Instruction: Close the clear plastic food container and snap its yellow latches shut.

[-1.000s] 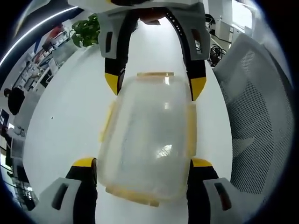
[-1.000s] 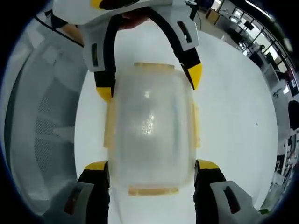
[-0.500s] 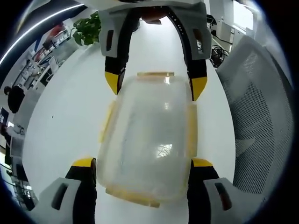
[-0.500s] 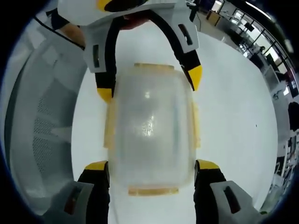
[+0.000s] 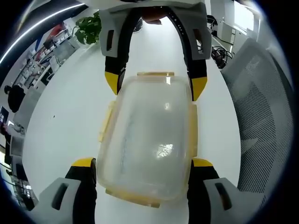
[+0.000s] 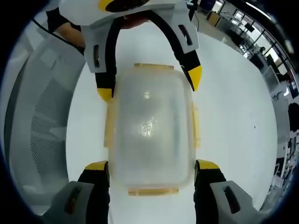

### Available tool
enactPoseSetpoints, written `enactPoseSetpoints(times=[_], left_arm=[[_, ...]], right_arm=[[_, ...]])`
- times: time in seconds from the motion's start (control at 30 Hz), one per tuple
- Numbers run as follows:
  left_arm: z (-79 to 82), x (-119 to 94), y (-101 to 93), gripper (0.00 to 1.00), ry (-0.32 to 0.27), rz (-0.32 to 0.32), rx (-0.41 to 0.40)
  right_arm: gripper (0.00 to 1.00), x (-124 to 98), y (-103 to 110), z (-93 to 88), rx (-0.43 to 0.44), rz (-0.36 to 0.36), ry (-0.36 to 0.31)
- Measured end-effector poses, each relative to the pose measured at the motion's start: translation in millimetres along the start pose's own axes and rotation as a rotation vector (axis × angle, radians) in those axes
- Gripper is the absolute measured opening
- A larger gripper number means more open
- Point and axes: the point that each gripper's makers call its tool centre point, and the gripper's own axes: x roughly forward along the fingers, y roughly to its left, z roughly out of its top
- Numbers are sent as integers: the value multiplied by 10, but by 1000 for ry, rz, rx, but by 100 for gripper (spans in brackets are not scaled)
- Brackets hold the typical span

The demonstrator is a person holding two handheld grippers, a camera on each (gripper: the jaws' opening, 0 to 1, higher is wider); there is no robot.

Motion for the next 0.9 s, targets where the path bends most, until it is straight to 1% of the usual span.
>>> enactPoseSetpoints(times=[0.13, 0.4, 0.9], left_arm=[[9, 20, 45, 81, 10, 1, -2], [18, 33, 134, 81, -2, 5, -10], [14, 82, 332, 81, -3, 5, -13]], right_arm=[[74, 0, -52, -5, -4, -1, 5], [74, 3, -150, -15, -9, 1, -3], [74, 18, -350, -4, -17, 0, 5]])
